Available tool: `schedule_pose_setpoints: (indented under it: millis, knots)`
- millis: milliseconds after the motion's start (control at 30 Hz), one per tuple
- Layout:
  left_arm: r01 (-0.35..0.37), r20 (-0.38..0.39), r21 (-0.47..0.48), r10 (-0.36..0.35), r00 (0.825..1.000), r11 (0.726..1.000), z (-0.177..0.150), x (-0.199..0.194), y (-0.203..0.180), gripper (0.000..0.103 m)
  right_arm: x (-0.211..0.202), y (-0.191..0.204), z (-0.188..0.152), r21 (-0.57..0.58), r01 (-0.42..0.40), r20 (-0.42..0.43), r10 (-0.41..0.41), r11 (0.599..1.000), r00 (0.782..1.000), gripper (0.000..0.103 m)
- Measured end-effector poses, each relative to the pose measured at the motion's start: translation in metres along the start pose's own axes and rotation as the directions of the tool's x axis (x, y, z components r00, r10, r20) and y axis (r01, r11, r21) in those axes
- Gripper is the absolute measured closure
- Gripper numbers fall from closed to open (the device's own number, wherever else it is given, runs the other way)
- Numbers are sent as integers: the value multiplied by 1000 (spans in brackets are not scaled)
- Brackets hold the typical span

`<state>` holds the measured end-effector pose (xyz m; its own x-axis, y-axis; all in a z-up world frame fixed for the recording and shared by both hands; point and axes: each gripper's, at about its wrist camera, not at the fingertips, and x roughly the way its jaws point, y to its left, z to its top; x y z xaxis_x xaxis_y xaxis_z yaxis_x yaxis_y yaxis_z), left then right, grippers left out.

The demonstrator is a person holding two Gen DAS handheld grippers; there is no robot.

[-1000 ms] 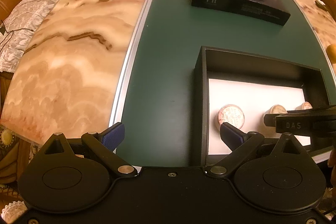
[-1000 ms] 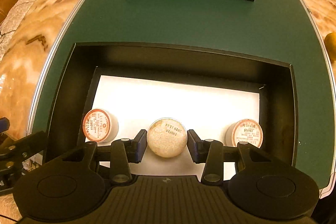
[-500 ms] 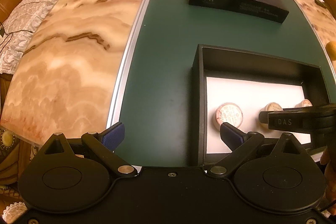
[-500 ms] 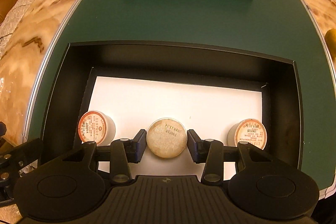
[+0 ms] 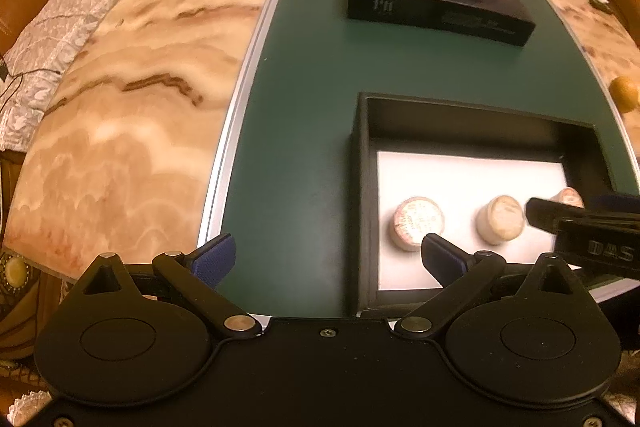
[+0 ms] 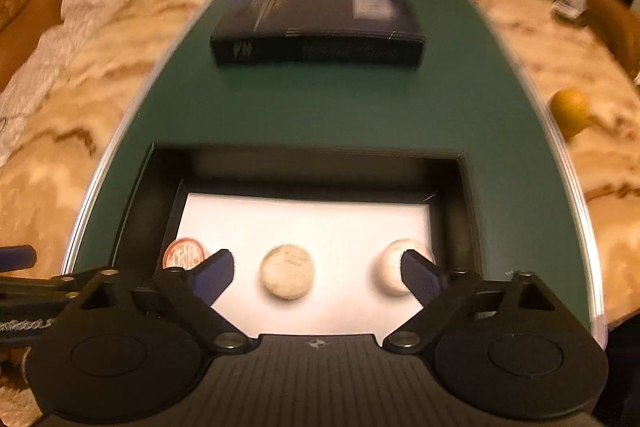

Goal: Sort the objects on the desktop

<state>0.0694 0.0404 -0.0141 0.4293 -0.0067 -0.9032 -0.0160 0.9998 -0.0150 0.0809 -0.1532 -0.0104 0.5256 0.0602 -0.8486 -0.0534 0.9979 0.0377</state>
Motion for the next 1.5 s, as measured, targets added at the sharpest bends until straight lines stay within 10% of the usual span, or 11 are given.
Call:
schedule_pose_setpoints:
  millis: [700,1500]
  knots:
    - [61,35,72,-64,997,996,-54,-63,-27,0,-101,-18,-63,77,18,122,-27,997,992,0]
    - [62,50,87,-66,997,994,-72,-78,-34,0,-118,-15,-81,75,-15,157,3,997,988,0]
